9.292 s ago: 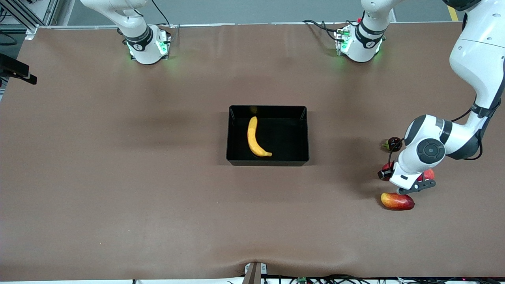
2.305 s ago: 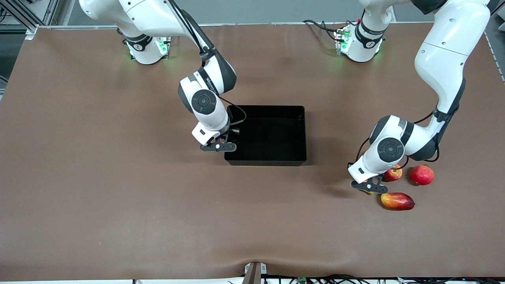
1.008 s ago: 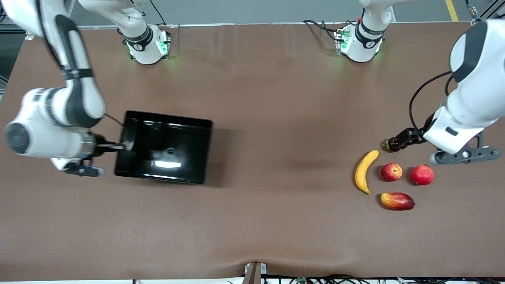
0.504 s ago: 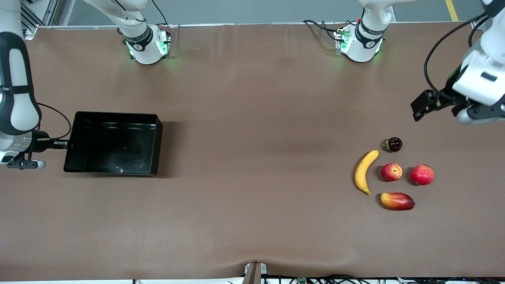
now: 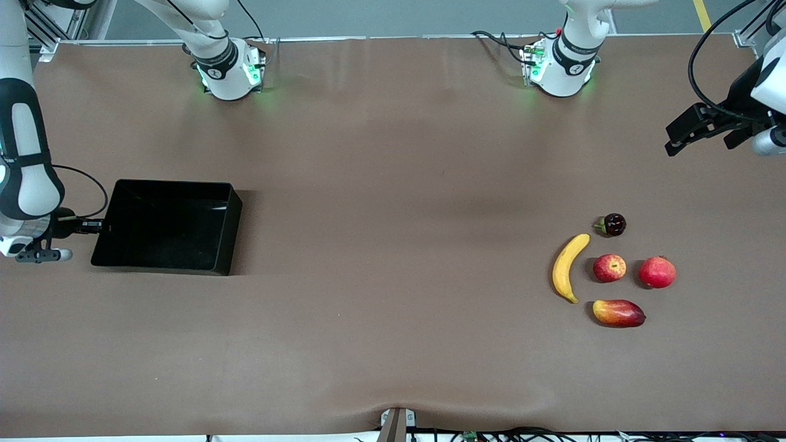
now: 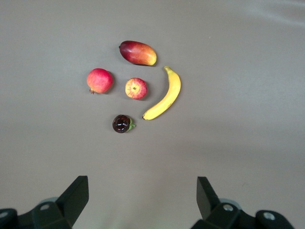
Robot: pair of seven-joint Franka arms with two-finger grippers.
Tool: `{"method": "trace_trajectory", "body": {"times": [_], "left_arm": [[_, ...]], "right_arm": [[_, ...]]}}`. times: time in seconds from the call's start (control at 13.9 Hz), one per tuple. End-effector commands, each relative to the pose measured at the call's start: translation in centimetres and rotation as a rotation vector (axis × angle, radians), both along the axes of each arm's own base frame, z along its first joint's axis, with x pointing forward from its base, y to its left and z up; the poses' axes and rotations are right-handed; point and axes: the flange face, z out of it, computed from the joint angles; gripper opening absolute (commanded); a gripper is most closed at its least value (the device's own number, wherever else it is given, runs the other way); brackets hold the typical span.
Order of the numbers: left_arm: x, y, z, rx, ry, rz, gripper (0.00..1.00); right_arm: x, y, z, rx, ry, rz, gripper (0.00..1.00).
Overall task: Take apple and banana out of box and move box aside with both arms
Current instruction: 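Slide the black tray away with the right gripper while the left gripper rises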
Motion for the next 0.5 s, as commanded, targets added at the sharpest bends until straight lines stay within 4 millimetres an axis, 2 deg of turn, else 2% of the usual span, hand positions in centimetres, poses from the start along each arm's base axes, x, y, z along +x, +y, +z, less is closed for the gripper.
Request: {"method": "trace_trajectory", "body": {"times": [0.0, 0.22, 0.43], "left_arm": [[-1.0, 0.2, -0.1, -0.015, 0.016, -0.003, 1.0], [-0.9, 0.2, -0.2, -0.014, 0.018, -0.012, 1.0], [-1.2, 0.3, -0.3, -0.012, 0.039, -0.008, 1.0]], "right_arm": [[3.3, 1.9, 5.8, 0.059, 0.027, 0.074, 1.0], [7.3, 6.2, 14.8, 0.056, 0.019, 0.188, 1.0], [9.3, 8.1, 22.6, -0.049, -0.041, 0.306, 1.0]]}}
